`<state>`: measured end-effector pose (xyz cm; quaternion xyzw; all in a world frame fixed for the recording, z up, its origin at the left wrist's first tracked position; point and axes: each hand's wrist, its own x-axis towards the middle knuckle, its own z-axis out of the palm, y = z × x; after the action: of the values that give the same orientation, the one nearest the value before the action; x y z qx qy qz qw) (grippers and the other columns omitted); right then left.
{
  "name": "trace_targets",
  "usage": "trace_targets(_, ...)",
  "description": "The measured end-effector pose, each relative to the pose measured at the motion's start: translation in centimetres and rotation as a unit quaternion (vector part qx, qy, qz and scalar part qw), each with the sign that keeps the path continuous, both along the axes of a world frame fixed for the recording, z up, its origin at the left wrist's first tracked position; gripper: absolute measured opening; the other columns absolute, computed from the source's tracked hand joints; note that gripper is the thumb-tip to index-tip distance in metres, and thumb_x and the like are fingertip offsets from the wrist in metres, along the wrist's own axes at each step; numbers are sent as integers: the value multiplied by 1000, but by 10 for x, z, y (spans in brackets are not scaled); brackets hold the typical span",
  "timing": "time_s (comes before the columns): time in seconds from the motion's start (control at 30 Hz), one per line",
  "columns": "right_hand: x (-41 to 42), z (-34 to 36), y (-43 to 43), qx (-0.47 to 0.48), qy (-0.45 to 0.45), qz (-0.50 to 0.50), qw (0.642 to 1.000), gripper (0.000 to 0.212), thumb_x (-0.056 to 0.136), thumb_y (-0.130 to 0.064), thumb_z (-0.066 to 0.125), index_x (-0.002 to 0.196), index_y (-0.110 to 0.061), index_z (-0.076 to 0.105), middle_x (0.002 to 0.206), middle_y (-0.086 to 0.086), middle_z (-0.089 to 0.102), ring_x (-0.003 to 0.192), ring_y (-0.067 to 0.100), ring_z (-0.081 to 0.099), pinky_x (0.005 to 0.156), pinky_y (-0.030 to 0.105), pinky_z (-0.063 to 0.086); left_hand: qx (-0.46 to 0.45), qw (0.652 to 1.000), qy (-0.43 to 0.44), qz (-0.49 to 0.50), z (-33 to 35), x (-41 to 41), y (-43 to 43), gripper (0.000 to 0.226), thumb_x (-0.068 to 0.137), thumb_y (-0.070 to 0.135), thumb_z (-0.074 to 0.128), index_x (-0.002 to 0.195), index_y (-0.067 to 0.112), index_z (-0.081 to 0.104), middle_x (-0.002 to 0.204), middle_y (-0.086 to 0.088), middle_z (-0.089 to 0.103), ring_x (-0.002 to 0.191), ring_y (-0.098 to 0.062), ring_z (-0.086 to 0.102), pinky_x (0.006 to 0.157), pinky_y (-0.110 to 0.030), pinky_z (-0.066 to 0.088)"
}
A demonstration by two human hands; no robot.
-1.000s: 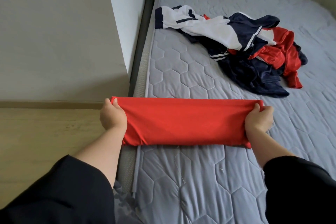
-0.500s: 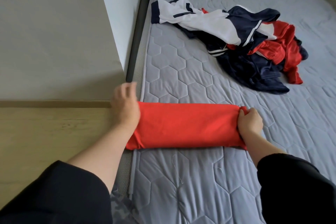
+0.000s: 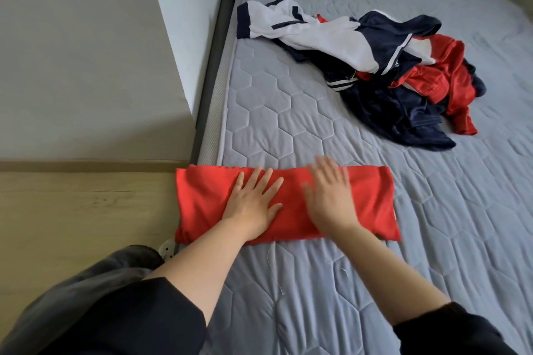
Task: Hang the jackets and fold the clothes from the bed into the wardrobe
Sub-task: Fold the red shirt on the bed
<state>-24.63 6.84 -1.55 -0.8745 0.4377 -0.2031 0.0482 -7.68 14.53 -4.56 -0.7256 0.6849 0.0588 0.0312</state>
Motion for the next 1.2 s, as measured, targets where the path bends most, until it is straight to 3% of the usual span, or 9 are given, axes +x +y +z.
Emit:
trace_targets(0.13,-27,-32,-15,99,148,-25,984,53,100,-45,30,149,-25,30,158,-2,22,147,15,9,117,49,2,-23,1000,21,1,-5,23,5,60,97,53,25,152,34,7,161,5,4,147,-17,-3,117,-42,-3)
trace_targets(0.3,-75,-45,-49,179,114,-170,962,55,100,-44,23,151,-24,21,160,-3,12,148,15,4,118,49,1,-42,998,14,40,-13,58,15,60,98,52,26,152,32,10,160,6,8,148,-17,-1,118,-40,-1)
trace_targets(0.6,-75,-52,-51,217,151,-209,942,61,97,-47,17,153,-24,7,161,-2,1,148,14,-2,118,44,-2,70,961,116,239,-19,95,24,63,95,62,23,149,43,-3,160,6,-10,147,-22,-7,116,-52,7)
trace_targets(0.67,-73,-49,-52,221,169,-211,937,62,97,-47,15,154,-23,5,161,-2,-1,148,15,-4,119,44,-3,66,919,212,325,-12,97,29,76,92,63,37,150,39,-4,161,0,-8,147,-27,5,116,-47,12)
trace_targets(0.8,-69,-34,-52,225,192,-217,930,62,98,-46,16,154,-19,5,161,3,-3,148,19,-5,119,45,-3,33,745,459,482,5,105,34,88,81,52,67,145,6,28,146,-15,39,130,-31,44,108,-41,36)
trace_targets(0.97,-40,4,-26,156,-36,-189,969,56,100,-26,37,150,-8,21,160,8,9,148,21,5,119,39,4,36,664,550,504,28,116,38,74,82,30,74,139,0,38,141,-15,47,125,-30,48,86,-32,38)
trace_targets(1.07,1,24,12,260,-237,-98,931,49,100,-20,42,147,-12,31,155,1,27,142,13,24,107,14,16,56,623,590,510,35,113,41,62,84,25,71,135,0,46,139,-15,50,126,-28,49,95,-29,37)
trace_targets(1.13,27,27,32,322,-277,-55,904,45,102,-20,40,146,-12,34,150,-1,36,134,3,29,98,3,17,65,606,608,508,40,112,44,55,85,22,71,131,-1,51,132,-16,56,120,-29,54,103,-38,41)
trace_targets(1.2,45,20,40,359,-294,-50,885,43,103,-18,37,145,-12,35,149,-1,37,130,0,29,95,0,17,73,593,627,499,48,109,46,41,86,17,70,120,-1,58,118,-16,63,105,-29,62,91,-39,47)
